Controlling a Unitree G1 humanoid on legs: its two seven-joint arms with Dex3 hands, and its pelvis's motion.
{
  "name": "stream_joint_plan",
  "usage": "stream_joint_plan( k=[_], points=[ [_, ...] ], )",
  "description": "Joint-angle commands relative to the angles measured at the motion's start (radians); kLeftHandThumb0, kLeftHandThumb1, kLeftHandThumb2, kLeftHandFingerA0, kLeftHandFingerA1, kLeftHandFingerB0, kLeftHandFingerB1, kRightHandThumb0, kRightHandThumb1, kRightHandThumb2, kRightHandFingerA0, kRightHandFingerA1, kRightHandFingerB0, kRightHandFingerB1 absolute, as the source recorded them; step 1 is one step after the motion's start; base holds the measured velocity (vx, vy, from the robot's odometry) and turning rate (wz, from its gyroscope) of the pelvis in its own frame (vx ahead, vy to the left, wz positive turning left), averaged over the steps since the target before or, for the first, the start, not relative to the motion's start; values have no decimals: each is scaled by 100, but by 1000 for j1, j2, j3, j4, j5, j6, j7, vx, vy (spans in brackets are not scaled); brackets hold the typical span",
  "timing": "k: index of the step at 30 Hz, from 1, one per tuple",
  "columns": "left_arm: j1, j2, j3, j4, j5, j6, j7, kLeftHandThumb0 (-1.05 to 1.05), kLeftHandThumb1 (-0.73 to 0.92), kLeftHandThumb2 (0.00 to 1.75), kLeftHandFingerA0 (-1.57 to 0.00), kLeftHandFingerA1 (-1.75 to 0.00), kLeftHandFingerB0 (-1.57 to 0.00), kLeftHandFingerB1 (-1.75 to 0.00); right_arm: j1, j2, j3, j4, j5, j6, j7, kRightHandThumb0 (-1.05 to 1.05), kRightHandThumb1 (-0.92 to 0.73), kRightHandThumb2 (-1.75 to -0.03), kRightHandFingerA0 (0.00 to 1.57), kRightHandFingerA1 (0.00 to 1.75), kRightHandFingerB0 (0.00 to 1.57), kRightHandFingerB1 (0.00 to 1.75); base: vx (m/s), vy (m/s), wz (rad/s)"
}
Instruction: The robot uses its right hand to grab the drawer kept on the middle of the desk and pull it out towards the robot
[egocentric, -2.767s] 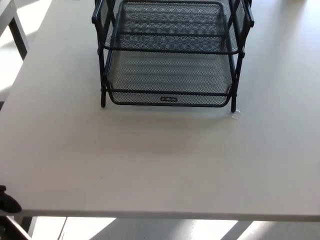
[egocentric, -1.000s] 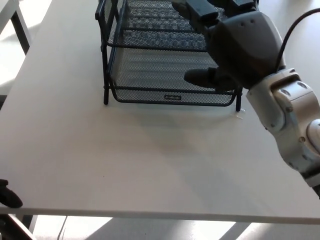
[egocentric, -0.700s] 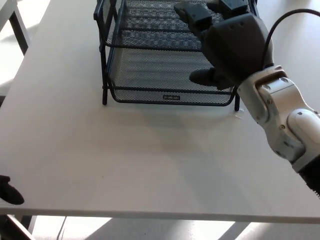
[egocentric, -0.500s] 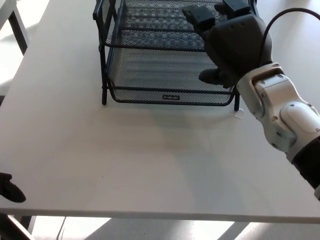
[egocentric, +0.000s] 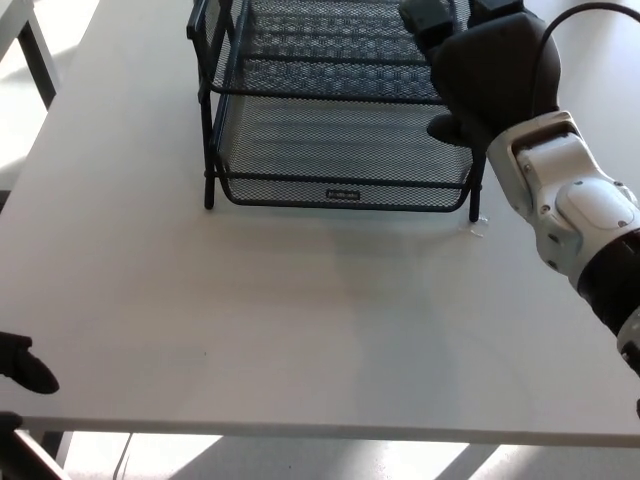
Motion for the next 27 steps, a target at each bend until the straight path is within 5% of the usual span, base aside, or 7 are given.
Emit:
stream_joint_plan(
  k=[1,2,3,12,13,18,27],
  points=[
    [-30,25,-5,20,16,-36,-20,-28,54,56,-83,-90,-84,-61,-53,-10,30,80,-29,-75,-186,-57,-37,-79,87,103,34,57,0,0,0],
    [-30,25,-5,21,16,-37,-20,-28,54,56,-83,-90,-84,-61,-56,-9,33,87,-27,-77,-191,-57,-37,-79,87,103,34,57,0,0,0],
    [-27,26,-3,10,10,-17,-33,-29,54,56,-82,-88,-83,-61,-60,-19,53,94,-42,-92,-195,-46,-56,-59,85,130,40,53,0,0,0],
    [-65,32,-7,23,6,-18,-49,-29,54,57,-83,-89,-83,-62,-81,-56,109,144,-45,-222,-281,-38,-52,-56,90,154,97,63,0,0,0],
    [-66,33,-7,23,8,-16,-49,-30,54,57,-83,-91,-83,-63,-80,-53,110,150,-43,-221,-285,-38,-51,-59,85,160,95,81,0,0,0],
    [-65,29,-5,21,6,-15,-49,-31,54,57,-84,-92,-84,-63,-78,-52,116,178,-41,-248,-334,-40,-53,-56,85,163,93,91,0,0,0],
    [-70,25,-4,34,5,-37,-41,-28,54,56,-83,-92,-83,-63,-67,-58,109,156,-34,-239,-298,-39,-53,-60,85,159,92,83,0,0,0]
  ],
)
